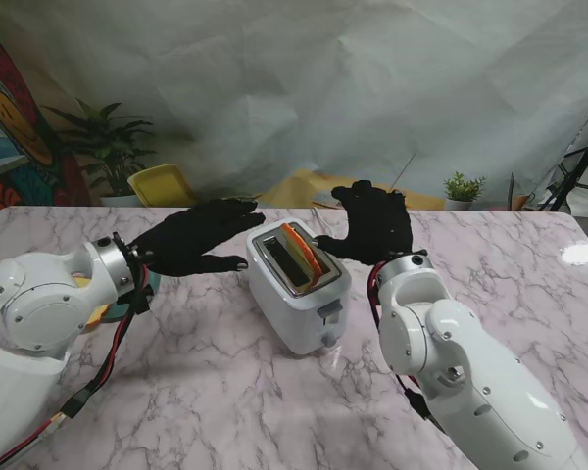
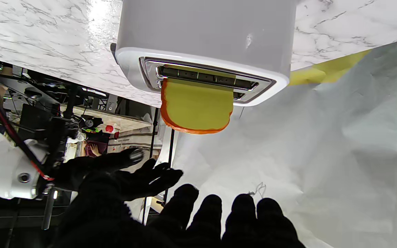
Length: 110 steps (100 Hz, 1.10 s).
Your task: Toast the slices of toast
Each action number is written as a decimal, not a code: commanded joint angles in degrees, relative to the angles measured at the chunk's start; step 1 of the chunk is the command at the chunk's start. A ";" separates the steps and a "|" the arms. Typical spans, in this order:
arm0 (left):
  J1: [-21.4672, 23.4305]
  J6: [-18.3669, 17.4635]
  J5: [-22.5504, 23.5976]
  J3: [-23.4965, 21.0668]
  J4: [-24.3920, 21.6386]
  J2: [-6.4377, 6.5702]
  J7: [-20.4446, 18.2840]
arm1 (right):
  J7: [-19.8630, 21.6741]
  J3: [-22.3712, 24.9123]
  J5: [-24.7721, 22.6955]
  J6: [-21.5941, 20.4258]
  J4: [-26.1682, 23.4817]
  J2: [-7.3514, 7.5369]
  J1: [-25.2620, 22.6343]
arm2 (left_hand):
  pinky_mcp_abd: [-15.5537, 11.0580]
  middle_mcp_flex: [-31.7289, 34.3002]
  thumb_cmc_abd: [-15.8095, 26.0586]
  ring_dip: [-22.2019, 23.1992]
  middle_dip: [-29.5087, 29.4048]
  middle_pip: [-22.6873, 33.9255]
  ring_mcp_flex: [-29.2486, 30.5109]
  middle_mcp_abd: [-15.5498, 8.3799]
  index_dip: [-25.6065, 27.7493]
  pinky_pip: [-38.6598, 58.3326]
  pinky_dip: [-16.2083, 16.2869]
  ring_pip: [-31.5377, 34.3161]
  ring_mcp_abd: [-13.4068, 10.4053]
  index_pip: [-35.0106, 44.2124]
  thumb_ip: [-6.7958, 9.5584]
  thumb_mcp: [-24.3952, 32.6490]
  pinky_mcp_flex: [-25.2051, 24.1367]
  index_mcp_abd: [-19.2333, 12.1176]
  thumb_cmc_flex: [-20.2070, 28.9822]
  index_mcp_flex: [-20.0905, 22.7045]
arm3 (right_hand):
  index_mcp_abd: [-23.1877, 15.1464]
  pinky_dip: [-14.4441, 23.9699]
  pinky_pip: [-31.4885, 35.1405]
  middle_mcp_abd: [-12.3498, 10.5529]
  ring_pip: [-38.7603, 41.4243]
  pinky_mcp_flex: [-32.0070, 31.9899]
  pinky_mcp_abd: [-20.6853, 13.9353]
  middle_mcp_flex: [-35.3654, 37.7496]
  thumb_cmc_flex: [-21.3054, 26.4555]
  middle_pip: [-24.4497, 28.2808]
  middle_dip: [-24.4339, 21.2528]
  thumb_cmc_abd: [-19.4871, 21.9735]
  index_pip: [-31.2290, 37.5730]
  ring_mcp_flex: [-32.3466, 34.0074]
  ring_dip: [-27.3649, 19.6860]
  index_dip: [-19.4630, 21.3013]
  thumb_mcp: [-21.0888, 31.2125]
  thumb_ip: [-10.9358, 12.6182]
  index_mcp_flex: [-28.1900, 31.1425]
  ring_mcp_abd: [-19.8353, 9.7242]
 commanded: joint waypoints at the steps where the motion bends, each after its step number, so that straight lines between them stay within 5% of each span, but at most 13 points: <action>1: 0.56 0.44 0.32 -0.96 -0.84 0.02 -1.15 | -0.83 1.23 -0.64 -0.82 -1.98 0.85 -2.73 | -2.43 0.56 -0.67 -0.27 -0.15 0.33 -0.62 -0.39 -0.80 -2.26 1.07 0.25 0.24 -0.38 0.65 -0.01 0.09 -0.25 1.53 0.26 | 1.22 -0.84 -1.13 0.92 -2.05 -1.27 -1.15 -2.01 -2.46 -1.51 -0.62 1.70 -1.83 -1.77 -1.31 -1.03 -1.27 2.01 -1.37 0.64; 22: 6.12 0.66 2.90 -7.65 -3.95 0.41 -3.28 | -4.55 9.13 -3.23 -8.86 -7.61 1.21 -14.01 | -2.22 -0.02 -1.56 -0.13 -0.15 0.22 -0.73 0.14 -0.87 -2.26 1.08 0.34 0.47 -0.60 0.73 0.02 0.07 0.59 1.78 -0.26 | 1.16 -1.31 -1.51 0.91 -2.40 -1.44 -1.17 0.07 -2.03 -2.29 -1.04 2.78 -2.78 -1.27 -1.68 -0.41 -2.97 2.22 -0.15 0.67; 35: 12.22 1.95 8.81 -13.00 -5.85 -0.05 -1.96 | -9.76 13.01 -4.47 -15.21 -9.04 1.15 -20.12 | -1.77 -1.25 -3.35 -0.25 -0.07 0.04 -1.21 1.47 -1.15 -2.37 1.07 -0.29 0.99 -1.44 0.83 -0.07 -0.29 2.32 1.86 -2.07 | 1.22 -1.49 -1.54 0.73 -2.39 -0.59 -1.17 2.08 -1.96 -2.48 -1.09 2.47 -2.90 -0.17 -1.76 -0.14 -2.63 2.31 0.77 -0.01; 63: 23.66 9.34 25.35 -19.04 -5.22 -2.35 10.95 | -13.86 18.01 -9.90 -26.22 -11.30 1.91 -28.86 | -0.53 -4.10 -6.63 -0.47 -2.41 -2.63 -2.70 4.09 -3.29 -3.55 0.30 -3.71 2.55 -3.51 1.14 0.13 -2.06 5.60 0.83 -4.49 | 0.90 -2.13 -2.02 0.68 -2.93 0.17 -2.15 4.23 -3.39 -3.10 -1.07 2.85 -2.93 0.83 -2.04 0.35 -1.96 2.14 2.04 -1.67; 88: 25.76 11.10 34.17 -21.39 3.23 -2.63 23.27 | -13.47 18.70 -11.94 -30.87 -11.96 2.50 -31.91 | -0.36 -4.73 -8.81 0.25 -7.23 -3.34 -4.18 5.38 -9.04 -4.74 -1.01 -7.18 2.90 -4.09 1.39 0.63 -3.81 6.95 -0.45 -4.42 | 1.02 -2.31 -2.06 0.67 -3.46 0.46 -2.30 4.66 -4.16 -3.63 -1.08 3.15 -2.87 1.32 -2.28 0.55 -1.76 2.12 2.11 -1.72; 110: 27.28 10.65 38.61 -24.26 6.86 -2.06 25.17 | -13.36 18.03 -11.94 -31.55 -12.08 2.61 -33.28 | -0.23 -4.87 -10.59 -0.94 -9.91 -3.79 -4.28 5.89 -12.44 -5.23 -2.47 -8.12 2.98 -4.47 1.83 0.96 -4.13 7.56 0.25 -4.24 | 1.22 -2.61 -2.51 0.61 -3.73 0.42 -2.63 5.05 -4.22 -3.82 -1.03 3.40 -2.76 1.51 -2.40 0.65 -1.60 2.10 2.45 -1.76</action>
